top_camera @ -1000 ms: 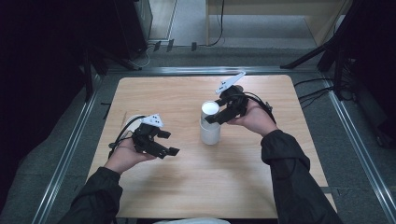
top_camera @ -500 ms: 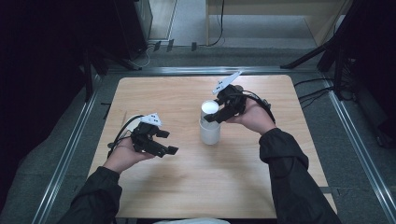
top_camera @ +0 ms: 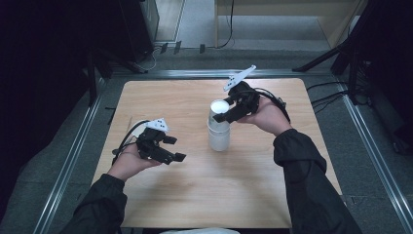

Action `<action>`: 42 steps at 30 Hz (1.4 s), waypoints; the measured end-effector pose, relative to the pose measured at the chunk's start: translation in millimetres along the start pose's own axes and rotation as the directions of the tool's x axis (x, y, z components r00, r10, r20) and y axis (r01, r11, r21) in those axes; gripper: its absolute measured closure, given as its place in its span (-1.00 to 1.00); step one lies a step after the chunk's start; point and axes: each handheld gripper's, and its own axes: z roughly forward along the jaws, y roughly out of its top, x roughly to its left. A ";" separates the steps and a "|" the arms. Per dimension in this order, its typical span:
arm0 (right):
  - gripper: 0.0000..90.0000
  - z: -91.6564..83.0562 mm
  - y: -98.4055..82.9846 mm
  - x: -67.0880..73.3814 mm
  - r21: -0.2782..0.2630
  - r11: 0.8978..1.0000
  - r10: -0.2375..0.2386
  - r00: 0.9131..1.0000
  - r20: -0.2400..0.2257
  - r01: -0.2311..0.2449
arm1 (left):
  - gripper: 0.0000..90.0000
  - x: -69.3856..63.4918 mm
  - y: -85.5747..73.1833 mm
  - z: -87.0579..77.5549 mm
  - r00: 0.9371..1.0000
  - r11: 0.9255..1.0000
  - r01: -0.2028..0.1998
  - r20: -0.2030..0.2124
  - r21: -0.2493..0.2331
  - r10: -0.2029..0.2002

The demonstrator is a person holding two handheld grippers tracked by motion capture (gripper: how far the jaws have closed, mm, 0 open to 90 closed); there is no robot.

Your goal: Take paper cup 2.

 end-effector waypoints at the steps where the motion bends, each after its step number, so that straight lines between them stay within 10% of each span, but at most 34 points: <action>1: -0.25 -1.0 1.6 0.0 0.009 1.000 -0.003 1.000 0.002 0.003 | -0.59 0.0 0.1 -0.2 1.000 1.000 -0.005 0.000 0.000 0.005; 23: -0.24 -70.7 49.7 20.7 -0.038 0.999 -0.025 1.000 0.007 0.025 | -0.62 0.5 0.0 -4.2 1.000 0.999 -0.006 0.007 -0.036 0.006; 42: -0.24 -67.6 3.8 69.3 -0.038 0.997 -0.075 0.996 -0.045 0.073 | -0.61 -9.4 4.0 -5.0 0.998 0.993 -0.062 0.026 -0.097 0.065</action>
